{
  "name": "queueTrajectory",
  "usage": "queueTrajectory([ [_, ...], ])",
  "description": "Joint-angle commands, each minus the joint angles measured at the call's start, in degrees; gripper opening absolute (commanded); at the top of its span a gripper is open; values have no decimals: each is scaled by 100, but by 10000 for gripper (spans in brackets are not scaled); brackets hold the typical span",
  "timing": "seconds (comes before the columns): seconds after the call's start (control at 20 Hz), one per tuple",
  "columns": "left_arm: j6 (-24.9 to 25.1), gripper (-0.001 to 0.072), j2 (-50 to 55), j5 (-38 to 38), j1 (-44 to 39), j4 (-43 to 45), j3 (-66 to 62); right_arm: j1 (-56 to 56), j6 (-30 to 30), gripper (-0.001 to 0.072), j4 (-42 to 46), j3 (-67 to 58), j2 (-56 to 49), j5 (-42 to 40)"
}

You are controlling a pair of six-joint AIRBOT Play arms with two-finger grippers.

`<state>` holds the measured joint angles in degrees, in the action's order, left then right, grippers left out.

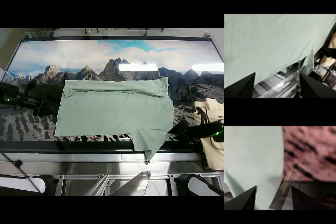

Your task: Fold the shirts.

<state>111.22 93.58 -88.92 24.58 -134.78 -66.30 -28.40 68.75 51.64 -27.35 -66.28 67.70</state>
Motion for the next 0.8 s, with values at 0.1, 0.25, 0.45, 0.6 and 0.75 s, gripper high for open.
queueTrajectory([
  [0.1,490,570,-1517,1056,332,22,2354,7,-66,510,-492,1414,905,-750],
  [0.25,778,569,-2109,1449,332,24,3023,7,-999,363,-1386,1580,699,-944],
  [0.45,813,570,-2802,1919,332,31,3668,4,-1491,21,-1530,1578,522,-664],
  [0.6,763,570,-3132,2129,363,350,3718,2,-1222,21,-1526,1578,876,-525],
  [0.75,216,570,-3324,2262,398,1224,3484,4,-935,20,-1526,1578,1366,-525],
])
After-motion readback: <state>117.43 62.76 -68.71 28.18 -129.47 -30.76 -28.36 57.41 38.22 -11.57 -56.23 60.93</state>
